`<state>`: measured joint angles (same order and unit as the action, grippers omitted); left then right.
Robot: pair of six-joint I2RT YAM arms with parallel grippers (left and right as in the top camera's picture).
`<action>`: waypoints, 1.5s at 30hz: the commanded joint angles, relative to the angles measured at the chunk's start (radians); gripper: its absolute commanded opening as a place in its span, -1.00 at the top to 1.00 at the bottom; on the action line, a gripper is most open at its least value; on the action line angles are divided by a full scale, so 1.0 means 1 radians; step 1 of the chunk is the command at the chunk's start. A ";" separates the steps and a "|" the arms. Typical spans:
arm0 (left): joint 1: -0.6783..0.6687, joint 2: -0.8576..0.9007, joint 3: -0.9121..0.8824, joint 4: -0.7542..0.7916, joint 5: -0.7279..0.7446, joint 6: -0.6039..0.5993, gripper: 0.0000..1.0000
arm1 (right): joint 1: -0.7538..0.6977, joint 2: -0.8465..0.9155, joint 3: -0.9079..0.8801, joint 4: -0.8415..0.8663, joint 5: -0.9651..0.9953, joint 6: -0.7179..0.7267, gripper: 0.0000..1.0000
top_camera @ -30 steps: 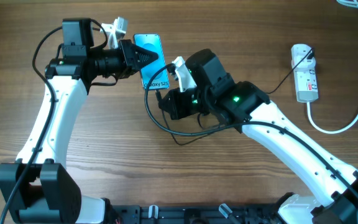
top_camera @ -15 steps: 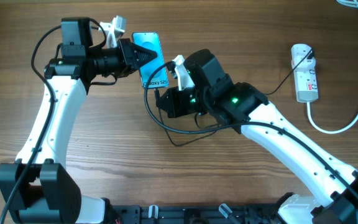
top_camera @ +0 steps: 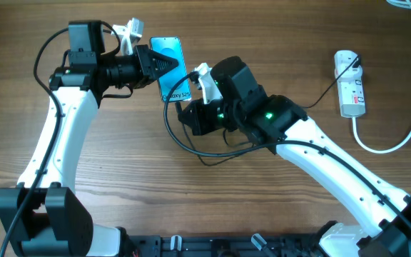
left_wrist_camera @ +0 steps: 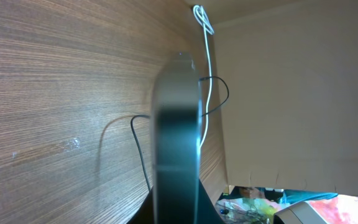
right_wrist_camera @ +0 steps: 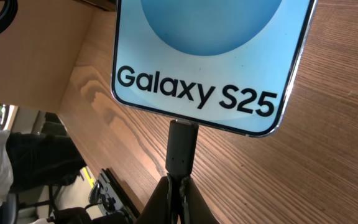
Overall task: Plug charger to phone and switch on socket
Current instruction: 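Push the plug into the phone's bottom port with the right gripper, then release the plug and pull the right gripper away from the phone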
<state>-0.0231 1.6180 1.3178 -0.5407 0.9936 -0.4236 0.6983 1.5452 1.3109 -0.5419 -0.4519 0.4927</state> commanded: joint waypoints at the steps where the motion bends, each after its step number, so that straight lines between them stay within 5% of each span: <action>1: -0.014 -0.021 0.002 -0.032 0.124 0.024 0.92 | -0.019 0.009 0.016 0.063 0.091 -0.022 0.91; 9: -0.014 -0.021 0.002 -0.047 0.124 0.024 0.92 | -0.019 0.009 0.016 0.102 0.090 -0.022 0.92; 16: -0.014 -0.021 0.002 -0.046 0.123 0.024 0.92 | -0.024 0.008 0.016 0.084 0.085 -0.023 -0.19; 22: -0.014 -0.021 0.002 -0.046 0.123 0.024 0.92 | -0.056 -0.012 0.016 0.014 -0.004 -0.056 -0.62; 30: -0.015 -0.021 0.002 -0.024 0.124 0.024 0.92 | 0.001 -0.011 0.016 -0.085 -0.144 -0.045 -0.48; 34: -0.047 -0.021 0.002 -0.014 0.123 0.025 0.92 | 0.023 -0.010 0.016 -0.068 -0.038 0.010 -0.25; 38: -0.052 -0.021 0.002 0.000 0.123 0.027 0.92 | 0.023 -0.005 0.016 -0.066 -0.039 0.016 0.31; 45: -0.052 -0.021 0.002 -0.001 0.123 0.027 0.92 | 0.023 -0.003 0.016 -0.064 -0.038 0.069 0.66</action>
<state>-0.0731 1.6176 1.3220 -0.5484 1.0748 -0.4015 0.7177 1.5455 1.3079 -0.6125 -0.5034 0.5308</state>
